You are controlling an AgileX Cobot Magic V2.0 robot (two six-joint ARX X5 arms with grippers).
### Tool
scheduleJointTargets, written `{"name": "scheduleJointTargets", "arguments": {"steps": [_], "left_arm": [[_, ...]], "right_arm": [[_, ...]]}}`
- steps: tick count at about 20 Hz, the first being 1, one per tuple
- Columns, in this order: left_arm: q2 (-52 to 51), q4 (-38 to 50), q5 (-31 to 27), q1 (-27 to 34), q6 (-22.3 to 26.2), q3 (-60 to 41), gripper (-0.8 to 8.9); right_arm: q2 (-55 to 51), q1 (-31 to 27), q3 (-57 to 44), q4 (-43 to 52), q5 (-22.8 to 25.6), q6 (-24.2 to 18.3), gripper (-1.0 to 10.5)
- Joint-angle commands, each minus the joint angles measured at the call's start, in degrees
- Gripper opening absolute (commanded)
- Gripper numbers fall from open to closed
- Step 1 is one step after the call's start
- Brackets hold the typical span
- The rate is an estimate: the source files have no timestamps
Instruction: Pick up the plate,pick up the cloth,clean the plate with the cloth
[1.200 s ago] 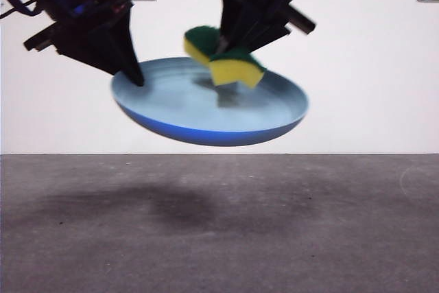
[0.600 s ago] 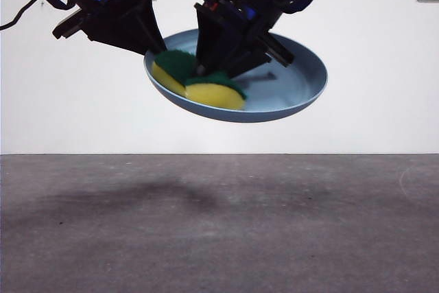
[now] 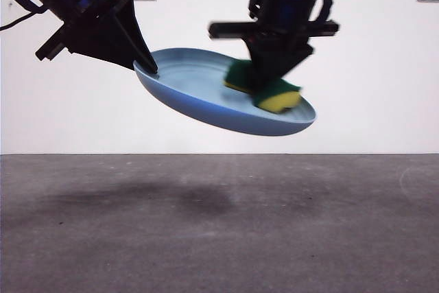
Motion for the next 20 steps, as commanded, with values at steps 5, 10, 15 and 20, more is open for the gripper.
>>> {"name": "scheduleJointTargets", "arguments": {"steps": [5, 10, 15, 20], "left_arm": [[-0.5, 7.1, 7.3, 2.0, -0.1, 0.1, -0.09], [-0.5, 6.1, 10.8, 4.0, -0.5, 0.1, -0.09], [-0.5, 3.5, 13.3, 3.4, -0.2, 0.1, -0.09], [-0.5, 3.3, 12.9, 3.0, 0.1, 0.1, -0.09]], "right_arm": [[1.0, 0.6, -0.3, -6.3, -26.9, -0.5, -0.1], [1.0, 0.5, -0.3, -19.8, -0.1, -2.6, -0.1], [1.0, 0.4, -0.3, -8.2, 16.4, -2.3, -0.1], [1.0, 0.5, -0.3, 3.9, -5.7, -0.5, -0.1]]}}
